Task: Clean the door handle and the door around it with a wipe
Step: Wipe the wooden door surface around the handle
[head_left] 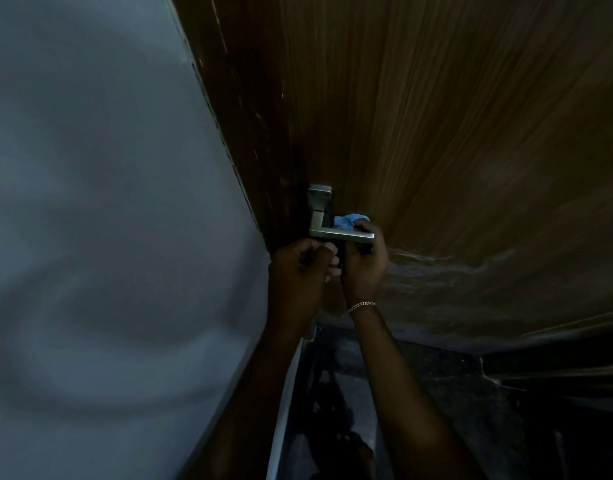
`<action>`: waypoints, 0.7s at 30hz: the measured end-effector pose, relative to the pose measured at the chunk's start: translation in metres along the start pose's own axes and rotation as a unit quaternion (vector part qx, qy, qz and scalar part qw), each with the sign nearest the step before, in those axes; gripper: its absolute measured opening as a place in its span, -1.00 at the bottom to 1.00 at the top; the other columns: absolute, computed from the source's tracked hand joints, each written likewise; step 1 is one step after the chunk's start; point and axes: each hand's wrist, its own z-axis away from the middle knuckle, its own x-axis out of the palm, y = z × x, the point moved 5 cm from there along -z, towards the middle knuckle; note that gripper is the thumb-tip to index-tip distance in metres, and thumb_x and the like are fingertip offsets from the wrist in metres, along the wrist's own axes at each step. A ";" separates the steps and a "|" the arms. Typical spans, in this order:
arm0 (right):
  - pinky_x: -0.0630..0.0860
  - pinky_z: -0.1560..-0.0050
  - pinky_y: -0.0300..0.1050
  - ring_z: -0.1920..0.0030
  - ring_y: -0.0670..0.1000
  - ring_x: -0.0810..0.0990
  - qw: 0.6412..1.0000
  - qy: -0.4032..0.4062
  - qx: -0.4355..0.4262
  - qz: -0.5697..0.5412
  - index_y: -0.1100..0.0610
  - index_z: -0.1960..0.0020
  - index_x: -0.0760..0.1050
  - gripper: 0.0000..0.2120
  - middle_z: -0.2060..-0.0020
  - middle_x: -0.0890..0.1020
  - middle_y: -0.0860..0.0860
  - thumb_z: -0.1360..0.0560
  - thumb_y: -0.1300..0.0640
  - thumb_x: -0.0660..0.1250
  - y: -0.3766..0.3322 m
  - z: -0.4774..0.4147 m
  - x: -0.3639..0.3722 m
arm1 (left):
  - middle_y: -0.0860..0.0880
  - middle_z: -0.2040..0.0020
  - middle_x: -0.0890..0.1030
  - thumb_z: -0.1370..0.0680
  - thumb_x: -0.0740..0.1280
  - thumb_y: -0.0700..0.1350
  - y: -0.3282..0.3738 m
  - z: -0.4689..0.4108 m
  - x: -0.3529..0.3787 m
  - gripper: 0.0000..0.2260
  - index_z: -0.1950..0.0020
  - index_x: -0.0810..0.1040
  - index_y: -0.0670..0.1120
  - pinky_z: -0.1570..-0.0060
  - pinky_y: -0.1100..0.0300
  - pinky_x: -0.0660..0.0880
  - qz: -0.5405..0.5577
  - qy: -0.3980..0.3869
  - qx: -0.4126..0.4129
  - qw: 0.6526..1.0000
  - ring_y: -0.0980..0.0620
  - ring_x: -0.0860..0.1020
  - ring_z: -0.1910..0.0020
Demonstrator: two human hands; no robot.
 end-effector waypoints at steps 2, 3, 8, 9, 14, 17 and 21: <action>0.54 -0.13 -0.22 -0.11 -0.04 0.64 0.999 0.015 0.021 -0.020 0.21 -0.11 0.57 -0.78 -0.04 0.67 -0.05 -0.49 0.39 0.38 -0.001 0.001 0.001 | 0.00 0.27 0.69 -0.58 0.36 -0.15 0.000 0.001 0.002 -0.88 0.04 0.68 -0.15 0.32 0.37 0.52 -0.001 -0.003 -0.001 1.000 0.10 0.67 0.30; 0.55 -0.08 -0.24 -0.06 -0.04 0.65 0.998 0.028 0.035 -0.033 0.21 -0.06 0.59 -0.81 0.01 0.67 -0.01 -0.48 0.38 0.40 -0.003 -0.001 0.002 | 0.00 0.27 0.69 -0.58 0.37 -0.15 0.000 0.001 0.002 -0.88 0.04 0.68 -0.14 0.32 0.37 0.52 0.000 -0.003 -0.003 1.000 0.09 0.67 0.30; 0.60 0.11 -0.18 0.13 -0.05 0.68 0.989 0.079 0.069 -0.104 0.23 0.04 0.59 -0.84 0.17 0.68 -0.01 -0.41 0.33 0.52 -0.012 -0.004 0.015 | -0.01 0.25 0.70 -0.58 0.37 -0.15 -0.004 0.003 0.000 -0.89 0.04 0.68 -0.14 0.30 0.35 0.54 0.006 -0.001 -0.010 1.000 0.07 0.68 0.28; 0.61 0.10 -0.11 0.12 -0.01 0.68 0.988 0.080 0.082 -0.107 0.21 0.05 0.60 -0.83 0.18 0.68 -0.01 -0.41 0.31 0.53 -0.011 -0.004 0.016 | -0.02 0.25 0.70 -0.58 0.37 -0.15 -0.004 0.003 0.000 -0.88 0.03 0.67 -0.16 0.30 0.34 0.54 0.007 -0.003 -0.010 1.000 0.06 0.68 0.28; 0.61 0.10 -0.14 0.11 0.00 0.69 0.990 0.069 0.078 -0.094 0.02 0.08 0.62 -0.81 0.17 0.69 -0.02 -0.43 0.27 0.52 -0.008 -0.004 0.011 | -0.06 0.22 0.70 -0.58 0.37 -0.14 -0.003 0.005 0.002 -0.87 0.02 0.67 -0.19 0.30 0.33 0.54 0.001 -0.009 -0.010 1.000 0.05 0.69 0.26; 0.58 0.07 -0.17 0.15 -0.09 0.65 0.980 0.140 0.107 -0.093 0.17 0.06 0.60 -0.83 0.20 0.67 -0.04 -0.42 0.38 0.45 0.008 -0.007 -0.022 | -0.06 0.21 0.70 -0.58 0.37 -0.13 -0.004 0.005 -0.001 -0.87 0.04 0.67 -0.16 0.28 0.32 0.55 -0.003 0.001 -0.012 1.000 0.04 0.69 0.25; 0.56 0.15 -0.15 0.21 -0.08 0.62 0.972 0.179 0.127 -0.083 0.02 0.12 0.60 -0.82 0.25 0.68 -0.09 -0.39 0.25 0.53 0.008 -0.016 -0.052 | -0.02 0.22 0.69 -0.59 0.36 -0.14 -0.007 0.005 0.002 -0.87 0.05 0.66 -0.15 0.27 0.32 0.56 -0.004 -0.002 -0.023 1.000 0.05 0.68 0.25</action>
